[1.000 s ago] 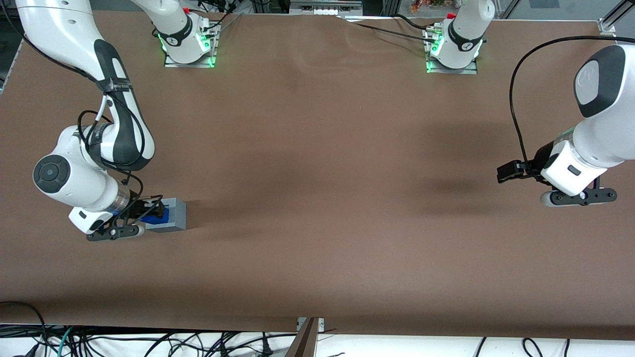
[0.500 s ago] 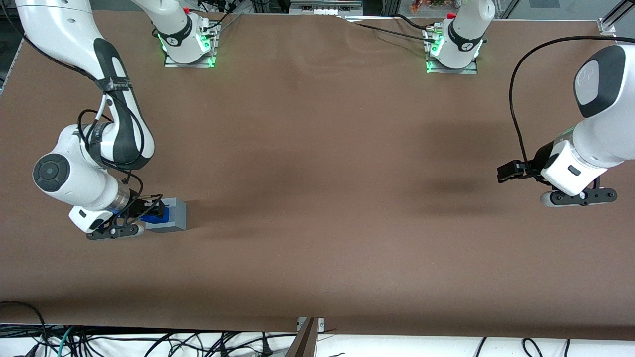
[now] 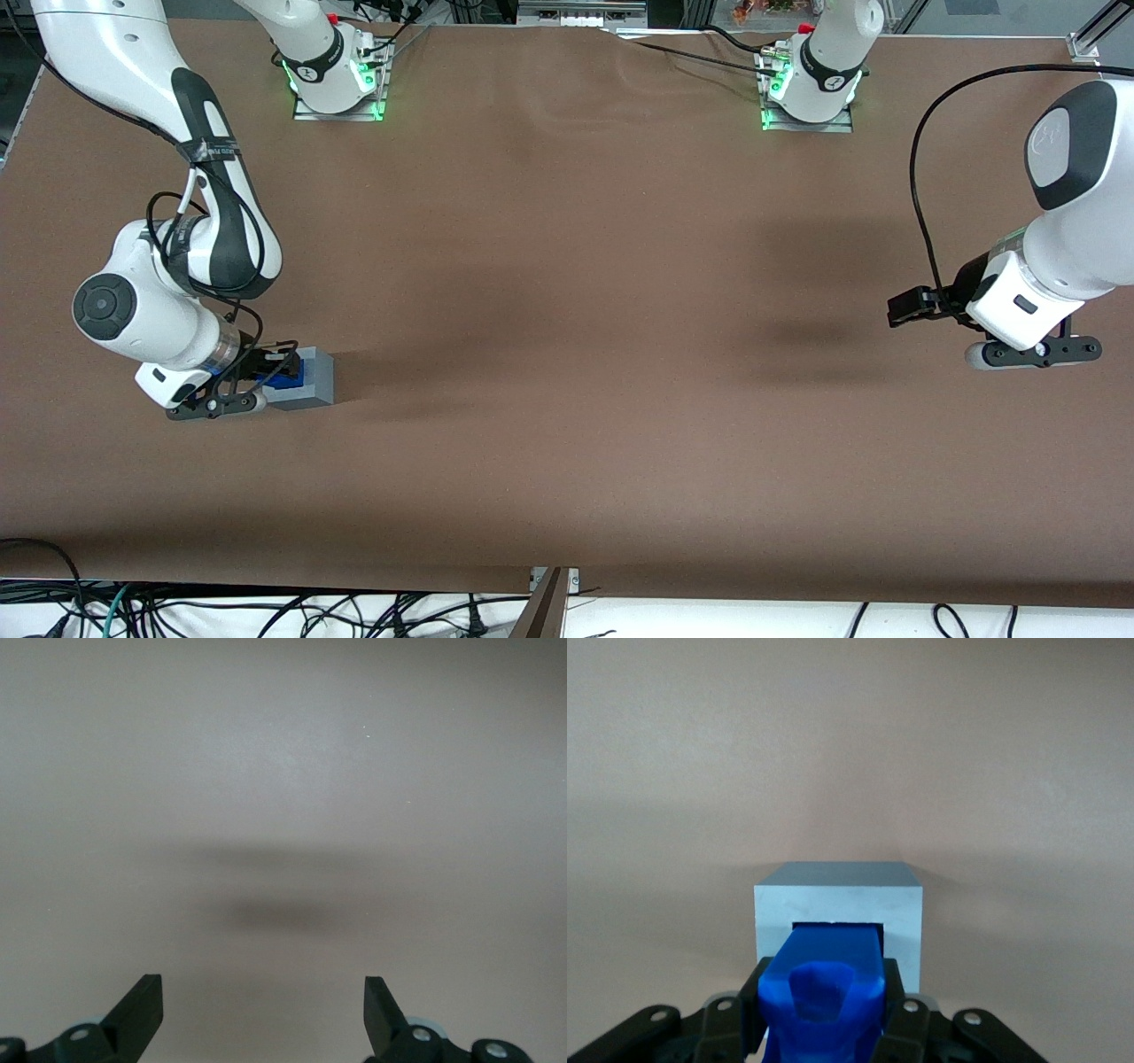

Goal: Insert blue part into gray base with right arm
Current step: 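Lower the blue block into the gray base's hole and press down, then open the right gripper and raise it away from the base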

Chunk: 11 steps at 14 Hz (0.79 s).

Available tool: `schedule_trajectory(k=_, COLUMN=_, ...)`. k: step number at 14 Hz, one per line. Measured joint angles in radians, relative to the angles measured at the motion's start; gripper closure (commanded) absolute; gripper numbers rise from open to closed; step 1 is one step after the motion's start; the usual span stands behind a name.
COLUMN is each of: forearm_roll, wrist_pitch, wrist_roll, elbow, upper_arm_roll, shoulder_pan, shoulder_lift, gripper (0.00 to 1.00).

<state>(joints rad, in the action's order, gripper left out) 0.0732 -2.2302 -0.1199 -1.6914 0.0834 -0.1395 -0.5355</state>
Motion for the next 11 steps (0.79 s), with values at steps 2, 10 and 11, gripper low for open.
schedule_trajectory(k=2, forearm_roll=0.0, wrist_pitch=0.0, wrist_roll=-0.003, elbow=0.0, upper_arm_roll=0.0, shoulder_pan=0.0, shoulder_lift=0.0, gripper=0.61)
schedule_trajectory(k=10, forearm_roll=0.0, wrist_pitch=-0.002, wrist_roll=-0.004, elbow=0.013, upper_arm_roll=0.0, shoulder_pan=0.0, shoulder_lift=-0.003, gripper=0.0)
schedule_trajectory(k=11, forearm_roll=0.0, wrist_pitch=0.005, wrist_roll=-0.004, elbow=0.02, upper_arm_roll=0.0, shoulder_pan=0.0, shoulder_lift=0.0, gripper=0.0)
